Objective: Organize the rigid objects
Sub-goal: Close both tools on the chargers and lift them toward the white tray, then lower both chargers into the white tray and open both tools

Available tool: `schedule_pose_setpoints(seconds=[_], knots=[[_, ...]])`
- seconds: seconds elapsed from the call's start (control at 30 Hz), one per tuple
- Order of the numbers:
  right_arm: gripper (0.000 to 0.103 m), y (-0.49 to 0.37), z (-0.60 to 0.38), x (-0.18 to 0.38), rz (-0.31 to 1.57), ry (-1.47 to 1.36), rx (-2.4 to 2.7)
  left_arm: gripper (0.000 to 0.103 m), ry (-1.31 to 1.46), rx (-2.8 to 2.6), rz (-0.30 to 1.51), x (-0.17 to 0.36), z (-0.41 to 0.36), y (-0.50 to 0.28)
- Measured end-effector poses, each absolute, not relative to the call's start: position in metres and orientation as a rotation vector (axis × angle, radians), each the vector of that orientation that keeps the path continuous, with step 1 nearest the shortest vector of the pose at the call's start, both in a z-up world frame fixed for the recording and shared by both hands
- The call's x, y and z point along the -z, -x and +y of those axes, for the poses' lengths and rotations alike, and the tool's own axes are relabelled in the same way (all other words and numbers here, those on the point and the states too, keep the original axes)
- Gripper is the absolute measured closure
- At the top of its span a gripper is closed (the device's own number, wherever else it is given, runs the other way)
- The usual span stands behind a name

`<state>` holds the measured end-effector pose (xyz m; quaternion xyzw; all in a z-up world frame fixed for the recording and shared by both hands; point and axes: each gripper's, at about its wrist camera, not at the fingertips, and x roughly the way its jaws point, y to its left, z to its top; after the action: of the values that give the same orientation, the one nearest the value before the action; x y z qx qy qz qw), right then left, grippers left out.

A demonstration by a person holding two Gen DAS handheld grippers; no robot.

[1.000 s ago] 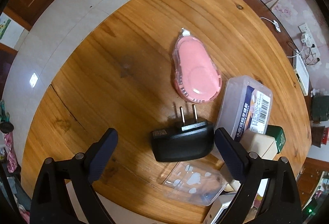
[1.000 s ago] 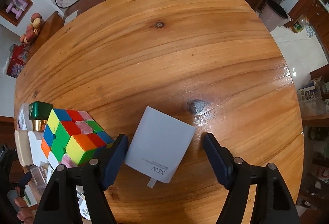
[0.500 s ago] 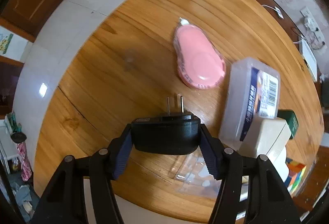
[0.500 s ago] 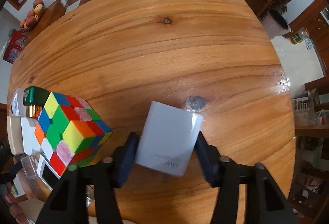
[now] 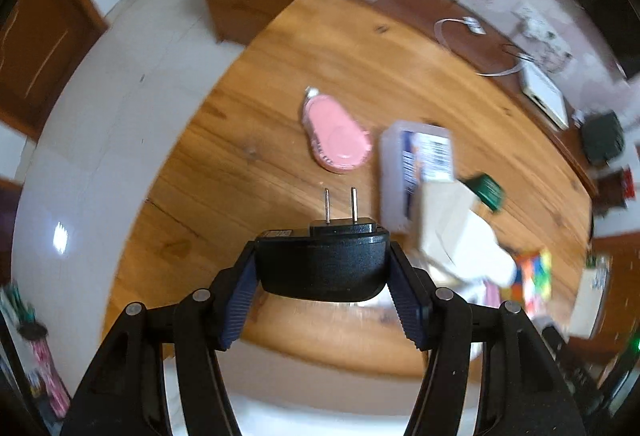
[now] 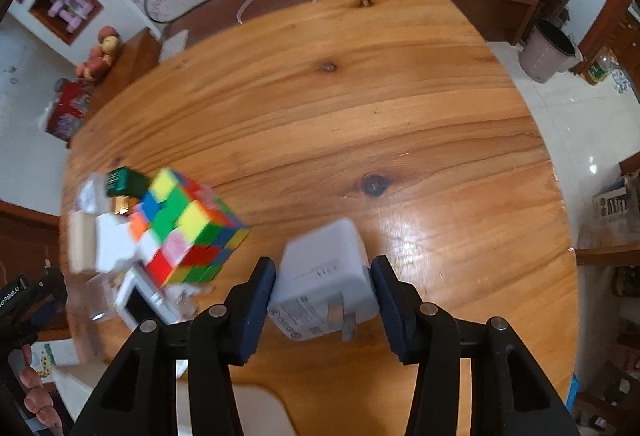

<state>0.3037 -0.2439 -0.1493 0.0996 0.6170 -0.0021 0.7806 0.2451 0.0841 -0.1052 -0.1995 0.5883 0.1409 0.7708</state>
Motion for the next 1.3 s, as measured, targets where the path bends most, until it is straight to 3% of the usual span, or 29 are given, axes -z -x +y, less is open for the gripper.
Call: schedule_pose_setpoints(seconds=[0.33,0.53,0.87,1.3], knots=[[0.053,-0.219,-0.209,0.055,1.159,-0.149,-0.202,0.038,0.159,-0.086,1.156,0.026,0.062,-0.161],[0.053,-0.150,-0.178,0.023,1.097,-0.085,-0.335,0.038,0.061,0.044,1.138,0.025,0.040,-0.100],[0.053,-0.071,-0.141,0.074,1.124,-0.003,-0.380,0.038,0.054,0.132,1.192,0.087,0.002,-0.053],[0.053,-0.067,-0.132,0.142,1.267,0.015,-0.357,0.038,0.099,0.165,1.362,0.151,-0.006,-0.052]])
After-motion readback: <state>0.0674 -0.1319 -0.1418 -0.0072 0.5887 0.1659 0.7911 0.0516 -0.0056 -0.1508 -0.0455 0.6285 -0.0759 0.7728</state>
